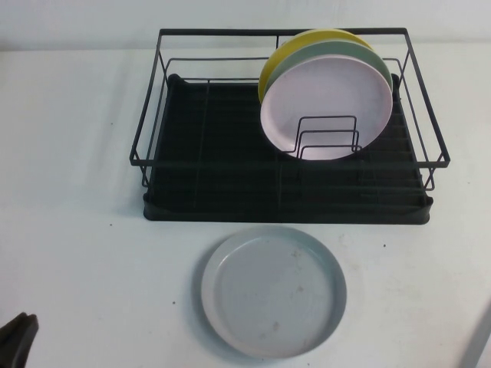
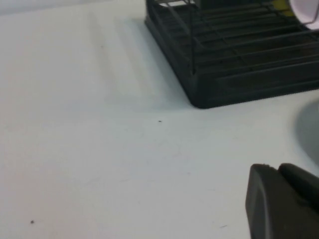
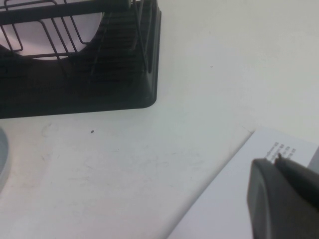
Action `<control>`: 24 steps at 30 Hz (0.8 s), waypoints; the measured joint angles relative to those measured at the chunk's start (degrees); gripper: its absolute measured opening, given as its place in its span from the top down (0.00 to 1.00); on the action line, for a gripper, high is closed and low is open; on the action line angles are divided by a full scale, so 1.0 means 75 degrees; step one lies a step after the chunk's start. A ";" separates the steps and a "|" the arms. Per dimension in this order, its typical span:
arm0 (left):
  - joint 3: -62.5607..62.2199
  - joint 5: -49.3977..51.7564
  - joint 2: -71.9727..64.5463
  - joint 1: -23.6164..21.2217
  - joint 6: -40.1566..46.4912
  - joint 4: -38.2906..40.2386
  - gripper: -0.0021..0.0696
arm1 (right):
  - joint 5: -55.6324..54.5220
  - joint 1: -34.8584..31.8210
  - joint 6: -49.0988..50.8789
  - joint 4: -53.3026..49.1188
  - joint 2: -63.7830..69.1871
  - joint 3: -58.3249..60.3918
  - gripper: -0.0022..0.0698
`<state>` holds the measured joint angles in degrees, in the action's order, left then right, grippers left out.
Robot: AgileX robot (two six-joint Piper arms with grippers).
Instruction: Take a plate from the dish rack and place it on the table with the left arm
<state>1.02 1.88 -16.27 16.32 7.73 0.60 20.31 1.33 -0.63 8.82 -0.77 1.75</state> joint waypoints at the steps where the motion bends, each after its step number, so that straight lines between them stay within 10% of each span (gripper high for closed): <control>1: 0.0030 0.0072 0.0123 -0.0135 -0.0137 0.0000 0.97 | 0.0000 0.0000 0.0000 0.0000 0.0000 0.0000 1.00; 10: 0.0046 0.1747 0.1913 -0.1217 -0.0437 -0.0080 0.97 | 0.0000 0.0000 0.0000 0.0025 0.0000 0.0000 1.00; 24: 0.0046 0.2386 0.2244 -0.1360 -0.0248 -0.0234 0.97 | 0.0000 0.0000 0.0000 0.0055 0.0000 0.0000 1.00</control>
<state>1.36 19.77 0.56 6.12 5.87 -1.16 20.31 1.33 -0.63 9.23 -0.77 1.75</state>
